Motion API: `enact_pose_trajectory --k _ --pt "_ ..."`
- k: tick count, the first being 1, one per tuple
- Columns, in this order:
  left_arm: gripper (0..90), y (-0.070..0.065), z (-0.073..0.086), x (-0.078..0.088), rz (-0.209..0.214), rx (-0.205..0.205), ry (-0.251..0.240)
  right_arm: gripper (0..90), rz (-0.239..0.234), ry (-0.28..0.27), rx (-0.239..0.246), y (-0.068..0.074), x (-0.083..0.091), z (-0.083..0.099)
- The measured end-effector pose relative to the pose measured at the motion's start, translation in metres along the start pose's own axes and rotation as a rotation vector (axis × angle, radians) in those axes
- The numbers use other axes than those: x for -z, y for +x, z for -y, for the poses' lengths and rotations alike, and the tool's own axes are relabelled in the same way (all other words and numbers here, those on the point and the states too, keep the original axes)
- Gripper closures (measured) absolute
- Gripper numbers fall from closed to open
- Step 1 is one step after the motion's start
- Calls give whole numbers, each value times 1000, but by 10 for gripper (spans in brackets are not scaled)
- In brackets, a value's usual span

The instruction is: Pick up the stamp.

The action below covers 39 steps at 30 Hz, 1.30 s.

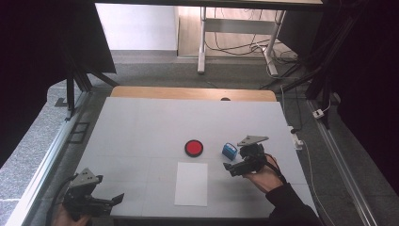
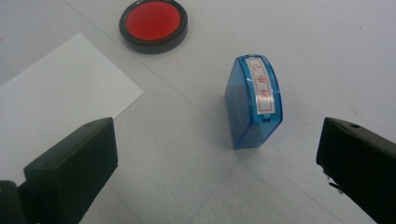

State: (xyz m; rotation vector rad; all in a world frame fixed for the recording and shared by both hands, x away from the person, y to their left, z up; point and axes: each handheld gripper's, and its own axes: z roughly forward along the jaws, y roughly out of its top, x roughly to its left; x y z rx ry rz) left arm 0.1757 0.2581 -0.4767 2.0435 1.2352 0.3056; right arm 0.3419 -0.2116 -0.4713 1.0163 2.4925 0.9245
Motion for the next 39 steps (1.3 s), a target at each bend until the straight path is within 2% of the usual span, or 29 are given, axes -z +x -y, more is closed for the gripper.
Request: enact_pose_trajectory --k 22,28,39 --pt "0 0 0 0 2 4 0 0 29 43 1 -18 -31 -14" --pt "0 0 0 0 2 1 2 107 30 46 20 -21 -32 -18" --pt "3 0 0 -1 3 -1 5 480 -9 69 48 -26 -35 -24"
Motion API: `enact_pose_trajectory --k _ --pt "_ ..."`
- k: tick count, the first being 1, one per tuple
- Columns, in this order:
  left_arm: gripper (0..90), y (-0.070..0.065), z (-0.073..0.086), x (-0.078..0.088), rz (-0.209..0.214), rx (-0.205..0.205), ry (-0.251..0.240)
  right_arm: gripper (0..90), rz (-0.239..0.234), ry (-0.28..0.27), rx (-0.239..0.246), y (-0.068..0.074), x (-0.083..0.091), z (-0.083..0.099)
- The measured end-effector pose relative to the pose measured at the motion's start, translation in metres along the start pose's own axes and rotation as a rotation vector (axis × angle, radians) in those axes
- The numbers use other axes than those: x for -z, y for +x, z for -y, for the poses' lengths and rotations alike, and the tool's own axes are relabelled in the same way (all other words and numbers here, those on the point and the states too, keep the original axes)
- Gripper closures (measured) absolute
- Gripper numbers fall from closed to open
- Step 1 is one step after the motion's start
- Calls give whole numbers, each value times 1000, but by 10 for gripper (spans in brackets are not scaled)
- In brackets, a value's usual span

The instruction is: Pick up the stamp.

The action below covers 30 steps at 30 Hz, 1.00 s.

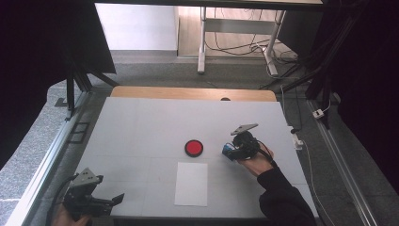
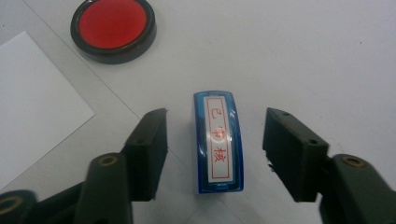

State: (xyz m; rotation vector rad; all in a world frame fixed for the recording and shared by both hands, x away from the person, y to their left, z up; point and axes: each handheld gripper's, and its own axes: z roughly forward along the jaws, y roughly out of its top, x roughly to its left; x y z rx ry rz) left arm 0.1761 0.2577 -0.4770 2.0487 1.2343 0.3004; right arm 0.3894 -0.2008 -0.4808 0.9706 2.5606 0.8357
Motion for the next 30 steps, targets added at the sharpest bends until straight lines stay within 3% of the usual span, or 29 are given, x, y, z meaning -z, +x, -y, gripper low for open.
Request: enact_pose_trajectory --k 9,15,30 --pt "4 0 0 0 -3 -2 4 701 -31 7 -5 -4 0 -2" --pt "4 0 0 0 -4 -2 4 711 -44 15 -13 -6 0 -3" --pt "9 0 0 0 -3 -4 -3 712 -70 -27 -22 -4 9 -4"
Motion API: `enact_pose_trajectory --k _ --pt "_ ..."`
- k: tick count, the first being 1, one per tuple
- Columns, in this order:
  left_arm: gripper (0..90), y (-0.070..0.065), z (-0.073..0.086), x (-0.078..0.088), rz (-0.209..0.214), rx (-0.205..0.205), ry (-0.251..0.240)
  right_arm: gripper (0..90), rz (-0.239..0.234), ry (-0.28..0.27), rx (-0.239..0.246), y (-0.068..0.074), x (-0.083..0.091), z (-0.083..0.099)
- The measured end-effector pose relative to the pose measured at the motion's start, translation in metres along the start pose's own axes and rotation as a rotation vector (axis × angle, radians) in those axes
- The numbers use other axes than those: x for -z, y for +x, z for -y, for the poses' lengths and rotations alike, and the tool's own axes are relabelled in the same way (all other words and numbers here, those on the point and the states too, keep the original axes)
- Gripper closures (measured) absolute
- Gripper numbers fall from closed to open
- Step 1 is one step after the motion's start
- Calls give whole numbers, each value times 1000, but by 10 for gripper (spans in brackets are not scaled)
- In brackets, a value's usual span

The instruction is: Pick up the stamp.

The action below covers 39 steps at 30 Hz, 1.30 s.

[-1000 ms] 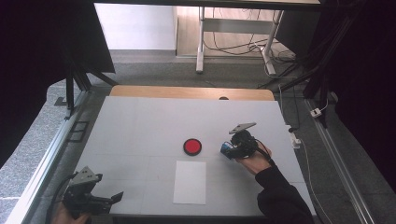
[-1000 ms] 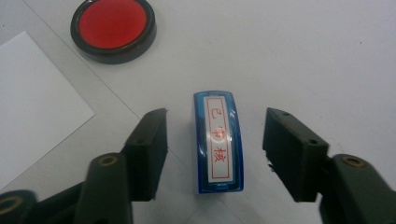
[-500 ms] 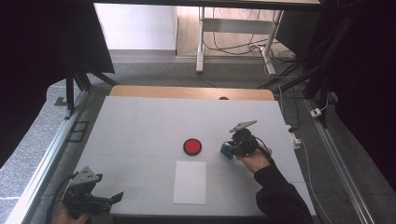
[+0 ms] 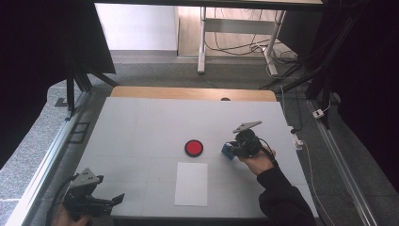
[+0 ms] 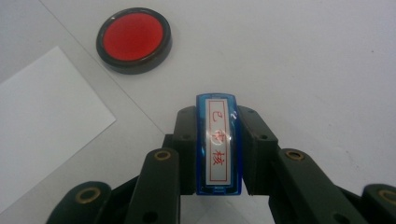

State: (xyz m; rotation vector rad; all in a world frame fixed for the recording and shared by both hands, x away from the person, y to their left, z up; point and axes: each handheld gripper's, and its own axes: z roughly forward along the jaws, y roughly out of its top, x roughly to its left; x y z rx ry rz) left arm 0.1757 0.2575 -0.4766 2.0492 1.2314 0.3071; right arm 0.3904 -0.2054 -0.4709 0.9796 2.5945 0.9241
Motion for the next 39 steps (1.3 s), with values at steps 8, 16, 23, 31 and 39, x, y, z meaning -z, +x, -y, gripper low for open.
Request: enact_pose_trajectory --k 8,16,23,31,39 --pt "3 2 1 2 15 12 -18 712 -15 -24 41 6 11 -2" --pt "0 3 0 3 73 12 -33 712 -36 -62 29 11 21 -4" --pt "0 4 0 3 93 -1 -46 712 -58 -93 24 16 29 -6" --pt "0 5 0 2 116 4 -43 711 -95 -110 69 28 36 -8" --pt "0 5 0 2 119 -3 -34 712 -121 -133 91 38 41 -12"
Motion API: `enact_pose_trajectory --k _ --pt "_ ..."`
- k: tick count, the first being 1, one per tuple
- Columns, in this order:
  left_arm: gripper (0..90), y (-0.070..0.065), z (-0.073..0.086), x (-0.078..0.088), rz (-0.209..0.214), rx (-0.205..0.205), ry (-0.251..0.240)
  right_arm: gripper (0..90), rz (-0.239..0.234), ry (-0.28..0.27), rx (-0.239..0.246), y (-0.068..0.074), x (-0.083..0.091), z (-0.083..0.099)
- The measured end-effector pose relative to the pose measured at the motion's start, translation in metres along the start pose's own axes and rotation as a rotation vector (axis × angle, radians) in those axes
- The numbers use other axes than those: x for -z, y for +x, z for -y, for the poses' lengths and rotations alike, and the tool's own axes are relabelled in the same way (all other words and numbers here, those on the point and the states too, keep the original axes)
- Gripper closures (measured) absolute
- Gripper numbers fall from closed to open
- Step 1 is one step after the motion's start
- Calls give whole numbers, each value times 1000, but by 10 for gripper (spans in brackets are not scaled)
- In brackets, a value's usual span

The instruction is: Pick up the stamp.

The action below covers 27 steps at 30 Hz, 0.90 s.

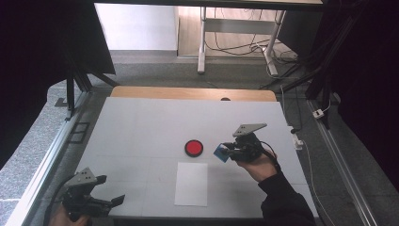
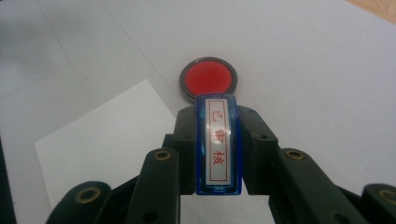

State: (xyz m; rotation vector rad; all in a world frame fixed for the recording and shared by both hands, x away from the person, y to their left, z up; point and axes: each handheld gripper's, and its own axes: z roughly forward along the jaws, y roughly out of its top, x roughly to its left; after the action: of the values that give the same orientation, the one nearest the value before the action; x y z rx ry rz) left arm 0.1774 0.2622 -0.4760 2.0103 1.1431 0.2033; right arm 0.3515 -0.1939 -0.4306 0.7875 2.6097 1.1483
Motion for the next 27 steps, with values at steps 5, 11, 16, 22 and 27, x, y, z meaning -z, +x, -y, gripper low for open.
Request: enact_pose_trajectory --k 5,11,16,22,27 --pt "4 1 0 0 8 7 -5 712 -26 -11 15 7 1 -4" --pt "6 1 0 0 9 3 -4 712 -65 -21 38 17 0 -8" --pt "8 -2 0 0 4 -16 1 712 -78 -27 58 23 0 -11" --pt "4 -3 0 -1 -1 -31 6 712 -107 -40 71 32 -2 -14" --pt "1 -3 0 -1 1 -28 8 712 -132 -44 92 42 -3 -18"
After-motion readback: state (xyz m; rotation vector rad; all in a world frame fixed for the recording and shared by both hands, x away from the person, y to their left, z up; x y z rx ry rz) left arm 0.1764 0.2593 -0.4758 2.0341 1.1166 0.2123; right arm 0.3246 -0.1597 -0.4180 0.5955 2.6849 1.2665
